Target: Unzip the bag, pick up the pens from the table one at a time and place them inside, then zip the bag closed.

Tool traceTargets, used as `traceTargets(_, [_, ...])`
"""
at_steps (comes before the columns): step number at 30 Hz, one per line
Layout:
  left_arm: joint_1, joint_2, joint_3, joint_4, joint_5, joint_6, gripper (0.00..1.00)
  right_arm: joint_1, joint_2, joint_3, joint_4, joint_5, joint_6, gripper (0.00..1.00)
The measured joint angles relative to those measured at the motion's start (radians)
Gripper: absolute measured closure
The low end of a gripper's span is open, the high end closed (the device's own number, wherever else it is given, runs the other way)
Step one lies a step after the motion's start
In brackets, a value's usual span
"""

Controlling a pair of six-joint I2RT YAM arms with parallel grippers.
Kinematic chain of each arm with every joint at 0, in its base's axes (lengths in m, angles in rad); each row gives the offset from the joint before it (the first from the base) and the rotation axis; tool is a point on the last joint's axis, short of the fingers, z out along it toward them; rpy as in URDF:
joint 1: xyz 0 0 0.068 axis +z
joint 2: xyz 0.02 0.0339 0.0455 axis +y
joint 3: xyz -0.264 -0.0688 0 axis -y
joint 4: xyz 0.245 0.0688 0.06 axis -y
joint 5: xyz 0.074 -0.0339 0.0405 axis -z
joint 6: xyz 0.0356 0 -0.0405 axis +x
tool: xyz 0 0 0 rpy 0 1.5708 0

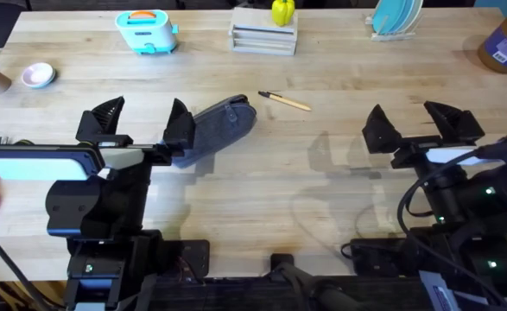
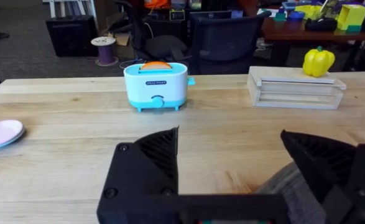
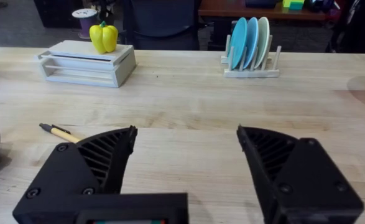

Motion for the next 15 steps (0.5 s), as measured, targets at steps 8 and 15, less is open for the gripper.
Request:
traceTargets(8, [0.000, 0.000, 0.000, 0.000, 0.000, 0.000, 0.008, 0.000, 0.000, 0.001, -0.010, 0.000, 0.048, 0.003])
traceTargets(15, [0.000, 0.000, 0.000, 0.000, 0.000, 0.000, 0.007, 0.000, 0.000, 0.001, -0.011, 0.003, 0.056, 0.003])
